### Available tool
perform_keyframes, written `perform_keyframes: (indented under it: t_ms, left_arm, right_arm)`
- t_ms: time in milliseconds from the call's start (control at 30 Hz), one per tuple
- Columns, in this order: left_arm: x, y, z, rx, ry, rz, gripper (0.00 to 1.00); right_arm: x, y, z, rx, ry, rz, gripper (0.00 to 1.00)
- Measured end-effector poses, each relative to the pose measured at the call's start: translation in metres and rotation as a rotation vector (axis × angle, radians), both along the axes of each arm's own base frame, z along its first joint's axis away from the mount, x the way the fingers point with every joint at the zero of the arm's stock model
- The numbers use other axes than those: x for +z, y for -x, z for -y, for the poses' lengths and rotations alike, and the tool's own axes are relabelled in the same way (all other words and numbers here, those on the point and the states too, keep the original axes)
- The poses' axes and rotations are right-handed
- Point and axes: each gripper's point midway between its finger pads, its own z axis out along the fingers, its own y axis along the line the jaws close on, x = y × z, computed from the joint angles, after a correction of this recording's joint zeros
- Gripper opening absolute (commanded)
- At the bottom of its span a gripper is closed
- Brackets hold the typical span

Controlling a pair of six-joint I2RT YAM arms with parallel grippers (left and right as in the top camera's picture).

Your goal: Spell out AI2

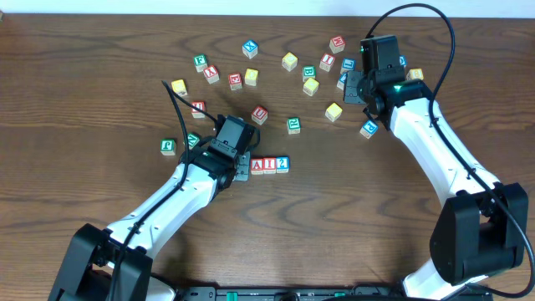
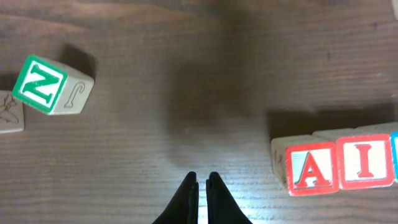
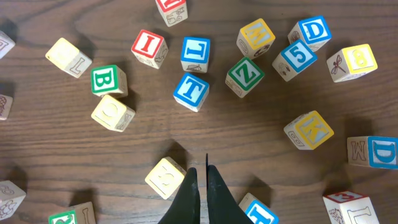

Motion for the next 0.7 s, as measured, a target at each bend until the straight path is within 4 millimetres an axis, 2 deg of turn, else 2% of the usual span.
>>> perform_keyframes:
  t_ms: [167,467,700]
  left_arm:
    - [-0.003,0.000,0.000,0.000,-0.003,-0.007,0.07]
    - [-0.032,0.005,-0.002,0.003,-0.042,-0.084,0.07]
    - [-0.033,0.001,0.000,0.012,-0.027,-0.071,0.08]
  right_arm:
    - [0.000,0.000,0.000,0.000,0.000,0.000,0.01]
    - [0.000,0.000,0.000,0.000,0.000,0.000,0.01]
    - [0.000,0.000,0.000,0.000,0.000,-0.001,0.01]
